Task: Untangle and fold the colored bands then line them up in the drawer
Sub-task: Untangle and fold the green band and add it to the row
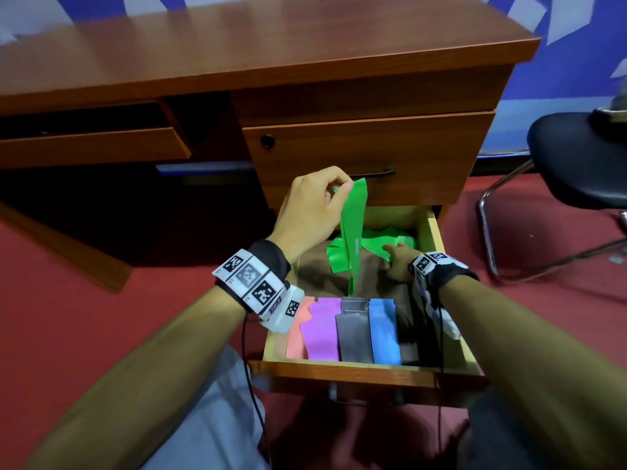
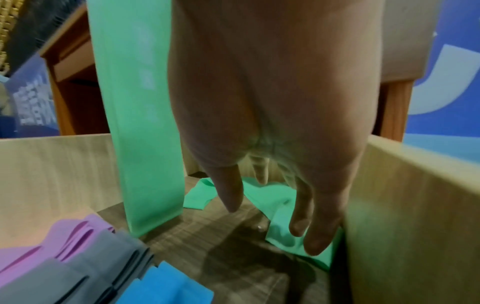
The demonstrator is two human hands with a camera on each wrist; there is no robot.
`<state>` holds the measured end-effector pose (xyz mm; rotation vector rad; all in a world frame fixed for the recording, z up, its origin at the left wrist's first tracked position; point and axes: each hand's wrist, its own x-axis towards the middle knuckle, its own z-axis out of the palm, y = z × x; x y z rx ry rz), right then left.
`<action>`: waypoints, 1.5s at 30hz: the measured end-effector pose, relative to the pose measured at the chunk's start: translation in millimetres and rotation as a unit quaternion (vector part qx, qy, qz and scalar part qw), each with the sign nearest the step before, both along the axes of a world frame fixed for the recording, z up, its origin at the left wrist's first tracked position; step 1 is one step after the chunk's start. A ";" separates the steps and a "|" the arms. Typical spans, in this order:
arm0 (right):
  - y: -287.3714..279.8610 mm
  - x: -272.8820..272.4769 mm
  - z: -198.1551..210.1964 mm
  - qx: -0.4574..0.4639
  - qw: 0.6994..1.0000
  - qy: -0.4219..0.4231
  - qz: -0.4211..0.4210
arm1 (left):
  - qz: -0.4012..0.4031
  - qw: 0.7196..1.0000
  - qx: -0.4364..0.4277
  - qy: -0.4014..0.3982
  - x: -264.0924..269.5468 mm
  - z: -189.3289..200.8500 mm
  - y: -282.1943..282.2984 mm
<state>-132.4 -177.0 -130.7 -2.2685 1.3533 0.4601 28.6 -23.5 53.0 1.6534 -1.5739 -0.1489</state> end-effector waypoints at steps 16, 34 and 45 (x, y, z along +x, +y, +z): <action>10.4 -2.6 17.9 -0.034 0.998 0.019 -0.055 | 0.002 1.000 0.029 -0.002 2.3 -5.6 -1.1; 76.7 16.2 162.2 0.054 0.723 -0.622 -0.297 | 0.038 0.998 0.020 0.050 13.5 1.5 -1.6; 101.1 13.9 197.1 -0.091 0.670 -0.725 -0.136 | 0.064 0.993 0.021 0.093 14.1 13.4 16.5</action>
